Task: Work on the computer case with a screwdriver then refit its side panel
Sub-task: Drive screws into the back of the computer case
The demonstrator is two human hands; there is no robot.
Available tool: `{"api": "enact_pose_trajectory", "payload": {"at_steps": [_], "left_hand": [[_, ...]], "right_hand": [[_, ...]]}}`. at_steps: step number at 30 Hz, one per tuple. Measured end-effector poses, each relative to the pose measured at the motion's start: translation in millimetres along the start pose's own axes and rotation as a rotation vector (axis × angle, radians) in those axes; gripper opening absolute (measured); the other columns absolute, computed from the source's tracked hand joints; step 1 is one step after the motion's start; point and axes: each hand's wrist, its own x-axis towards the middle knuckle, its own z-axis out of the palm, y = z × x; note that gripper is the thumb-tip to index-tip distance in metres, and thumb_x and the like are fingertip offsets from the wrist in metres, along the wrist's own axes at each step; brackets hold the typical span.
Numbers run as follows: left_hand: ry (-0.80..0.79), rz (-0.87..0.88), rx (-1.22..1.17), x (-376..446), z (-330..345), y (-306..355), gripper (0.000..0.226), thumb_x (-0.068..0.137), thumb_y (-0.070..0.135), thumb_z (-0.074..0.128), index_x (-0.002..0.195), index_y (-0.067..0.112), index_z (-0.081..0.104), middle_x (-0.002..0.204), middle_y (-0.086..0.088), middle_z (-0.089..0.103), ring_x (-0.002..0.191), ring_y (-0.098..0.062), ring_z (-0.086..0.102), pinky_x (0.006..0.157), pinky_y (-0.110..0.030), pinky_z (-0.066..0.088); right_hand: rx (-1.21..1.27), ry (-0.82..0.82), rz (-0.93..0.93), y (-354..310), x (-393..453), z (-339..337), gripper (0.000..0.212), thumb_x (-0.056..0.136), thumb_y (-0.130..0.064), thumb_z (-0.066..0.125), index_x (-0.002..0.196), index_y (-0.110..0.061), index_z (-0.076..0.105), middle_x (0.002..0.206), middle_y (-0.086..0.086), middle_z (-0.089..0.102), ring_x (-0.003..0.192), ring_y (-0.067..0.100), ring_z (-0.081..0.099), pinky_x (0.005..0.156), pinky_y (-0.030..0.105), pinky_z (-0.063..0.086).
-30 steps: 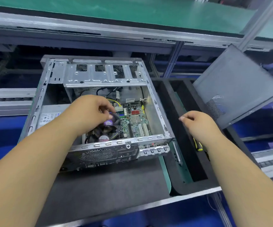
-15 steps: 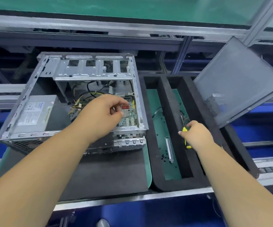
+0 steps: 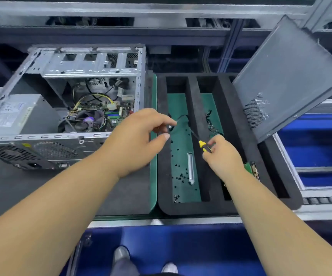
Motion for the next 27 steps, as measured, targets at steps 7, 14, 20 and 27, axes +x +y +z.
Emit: {"api": "enact_pose_trajectory", "payload": {"at_steps": [7, 14, 20, 27], "left_hand": [[0.083, -0.048, -0.156, 0, 35, 16, 0.029, 0.087, 0.003, 0.063, 0.108, 0.021, 0.071, 0.094, 0.006, 0.064, 0.094, -0.009, 0.059, 0.088, -0.022, 0.046], [0.067, -0.197, -0.364, -5, 68, 7, 0.03, 0.088, 0.005, 0.062, 0.103, 0.029, 0.072, 0.096, 0.007, 0.066, 0.091, -0.008, 0.061, 0.085, -0.015, 0.046], [-0.052, -0.36, -0.406, -18, 112, -29, 0.034, 0.091, 0.007, 0.058, 0.106, 0.034, 0.071, 0.1, 0.01, 0.064, 0.09, -0.002, 0.059, 0.082, -0.01, 0.044], [-0.183, -0.157, 0.111, -29, 143, -60, 0.048, 0.089, -0.007, 0.046, 0.13, 0.015, 0.059, 0.12, -0.001, 0.054, 0.114, -0.021, 0.044, 0.103, -0.035, 0.037]], "right_hand": [[0.018, -0.005, -0.187, -3, -15, -16, 0.007, 0.086, -0.029, 0.064, 0.085, -0.027, 0.056, 0.079, -0.007, 0.059, 0.071, 0.016, 0.057, 0.06, 0.034, 0.049], [0.027, -0.098, -0.248, 2, -23, -7, 0.009, 0.087, -0.032, 0.064, 0.083, -0.027, 0.057, 0.073, -0.005, 0.059, 0.066, 0.017, 0.056, 0.055, 0.031, 0.043], [0.035, -0.196, -0.284, 5, -29, 9, 0.011, 0.086, -0.03, 0.064, 0.08, -0.028, 0.054, 0.069, -0.006, 0.057, 0.06, 0.008, 0.054, 0.053, 0.029, 0.036], [0.109, -0.227, -0.286, 18, -40, 22, 0.009, 0.081, -0.03, 0.063, 0.076, -0.03, 0.056, 0.064, -0.007, 0.057, 0.054, 0.008, 0.047, 0.051, 0.028, 0.038]]}}
